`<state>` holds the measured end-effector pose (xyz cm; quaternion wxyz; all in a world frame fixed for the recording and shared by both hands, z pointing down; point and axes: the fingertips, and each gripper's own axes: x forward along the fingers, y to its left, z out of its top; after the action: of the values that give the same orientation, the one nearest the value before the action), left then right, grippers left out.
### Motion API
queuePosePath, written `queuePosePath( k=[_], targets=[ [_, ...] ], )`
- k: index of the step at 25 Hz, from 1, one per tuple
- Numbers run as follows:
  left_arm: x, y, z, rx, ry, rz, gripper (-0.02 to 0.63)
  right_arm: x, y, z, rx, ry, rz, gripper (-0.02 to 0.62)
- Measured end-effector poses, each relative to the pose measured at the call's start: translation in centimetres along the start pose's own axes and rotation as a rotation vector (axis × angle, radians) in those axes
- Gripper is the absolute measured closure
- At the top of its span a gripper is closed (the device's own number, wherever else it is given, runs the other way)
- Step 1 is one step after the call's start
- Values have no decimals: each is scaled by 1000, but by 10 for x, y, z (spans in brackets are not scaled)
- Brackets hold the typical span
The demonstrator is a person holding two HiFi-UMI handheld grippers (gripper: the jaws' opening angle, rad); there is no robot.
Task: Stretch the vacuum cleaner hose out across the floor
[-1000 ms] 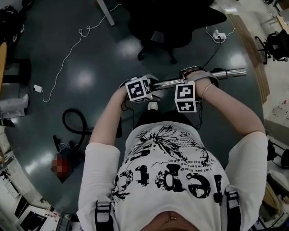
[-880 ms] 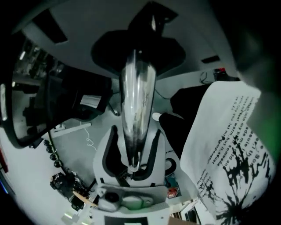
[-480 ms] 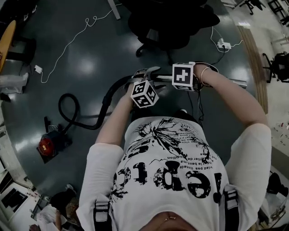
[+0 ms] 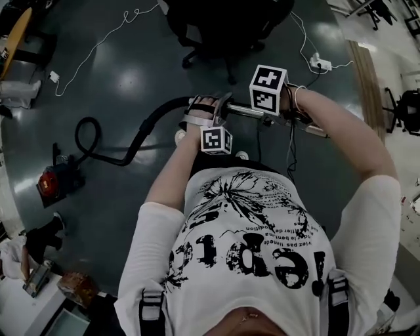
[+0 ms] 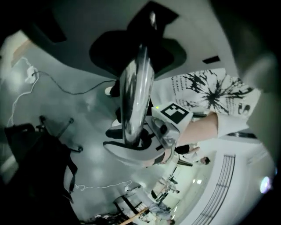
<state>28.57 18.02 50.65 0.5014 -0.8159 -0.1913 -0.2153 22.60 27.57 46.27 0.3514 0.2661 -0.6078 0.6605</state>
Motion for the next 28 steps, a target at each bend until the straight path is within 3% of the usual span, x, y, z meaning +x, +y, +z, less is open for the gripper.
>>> queuePosePath(
  k=[2,4,7,9,12,15,17,19,21,22,25,28],
  targets=[
    [3,-6,31,-13,12,26,499,-2,7,-32,47,-26,81,477],
    [9,-12,58,-2,31,-1,500,-4,7,-61,54,-40,94,479],
    [22,-23,83,43,90,-88,502,-5,2,-93,46,-61,38,477],
    [28,-26,91,93,142,-132,507,-6,-4,-107,0,-63,-58,477],
    [37,-28,102,138,192,-194,520,-19,-19,-118,-141,-57,-334,462],
    [46,-29,108,132,218,-254,528,-40,-32,-112,-353,-68,-655,445],
    [52,-32,111,87,231,-321,529,-59,-44,-117,-533,50,-943,431],
    [57,-31,117,16,223,-407,531,-91,-58,-119,-708,245,-1304,424],
    [61,-26,127,-53,187,-499,531,-127,-64,-116,-794,379,-1611,424],
    [62,-23,134,-77,165,-544,531,-143,-66,-116,-805,405,-1714,425],
    [65,-13,156,-105,107,-669,531,-178,-76,-123,-776,437,-1844,426],
    [65,-9,170,-99,63,-807,531,-198,-98,-134,-706,536,-1842,426]
  ],
)
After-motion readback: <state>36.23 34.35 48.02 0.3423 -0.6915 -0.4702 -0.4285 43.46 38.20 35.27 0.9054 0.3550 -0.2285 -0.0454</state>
